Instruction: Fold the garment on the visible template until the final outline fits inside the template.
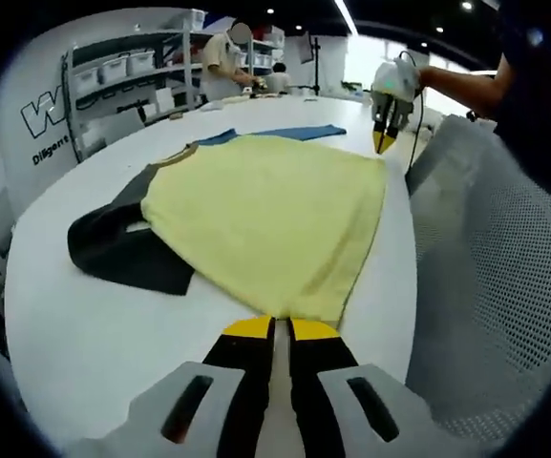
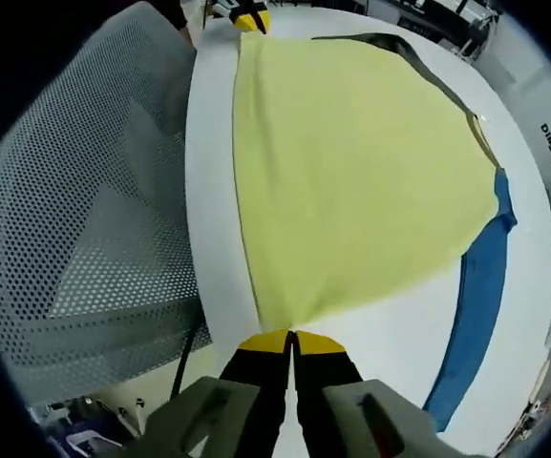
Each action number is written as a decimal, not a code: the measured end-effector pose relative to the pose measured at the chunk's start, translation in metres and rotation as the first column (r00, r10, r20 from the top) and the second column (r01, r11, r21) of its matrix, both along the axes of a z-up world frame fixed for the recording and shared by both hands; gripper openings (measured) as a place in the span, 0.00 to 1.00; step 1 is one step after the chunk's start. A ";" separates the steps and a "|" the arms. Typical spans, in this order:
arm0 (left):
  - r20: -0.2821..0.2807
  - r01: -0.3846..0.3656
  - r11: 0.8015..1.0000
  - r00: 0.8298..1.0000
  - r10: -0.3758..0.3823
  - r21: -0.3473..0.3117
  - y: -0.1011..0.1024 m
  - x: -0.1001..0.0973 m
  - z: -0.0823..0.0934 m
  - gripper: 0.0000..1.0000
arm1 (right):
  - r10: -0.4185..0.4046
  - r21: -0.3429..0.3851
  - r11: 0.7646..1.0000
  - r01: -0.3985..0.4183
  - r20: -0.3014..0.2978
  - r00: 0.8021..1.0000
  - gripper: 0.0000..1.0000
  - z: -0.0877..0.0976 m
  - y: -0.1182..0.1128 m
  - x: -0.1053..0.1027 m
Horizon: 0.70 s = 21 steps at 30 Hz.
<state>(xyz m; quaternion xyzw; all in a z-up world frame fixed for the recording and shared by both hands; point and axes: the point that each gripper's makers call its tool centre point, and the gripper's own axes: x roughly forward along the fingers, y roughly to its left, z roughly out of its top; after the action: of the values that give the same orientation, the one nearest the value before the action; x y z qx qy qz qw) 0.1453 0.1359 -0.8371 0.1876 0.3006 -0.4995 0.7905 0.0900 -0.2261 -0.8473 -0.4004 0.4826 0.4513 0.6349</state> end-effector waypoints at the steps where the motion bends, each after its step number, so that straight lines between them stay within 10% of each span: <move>1: 0.005 -0.003 1.000 1.000 0.003 -0.012 -0.001 -0.001 0.008 0.04 | -0.002 0.013 1.000 0.002 0.006 1.000 0.00 0.002 0.003 0.001; 6: 0.021 -0.008 0.988 1.000 0.011 -0.153 -0.035 -0.010 0.034 0.03 | -0.041 0.153 0.987 0.042 -0.004 0.999 0.00 0.006 0.030 0.000; 21: -0.130 -0.020 0.999 0.991 0.014 -0.050 -0.054 -0.021 -0.026 0.02 | -0.093 0.140 0.986 0.095 -0.021 0.995 0.00 -0.028 0.030 0.005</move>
<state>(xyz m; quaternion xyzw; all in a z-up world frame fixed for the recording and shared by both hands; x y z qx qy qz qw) 0.1246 0.0822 -0.8633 0.1319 0.3400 -0.5115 0.7781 0.0948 -0.1963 -0.8750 -0.3282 0.4721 0.4568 0.6788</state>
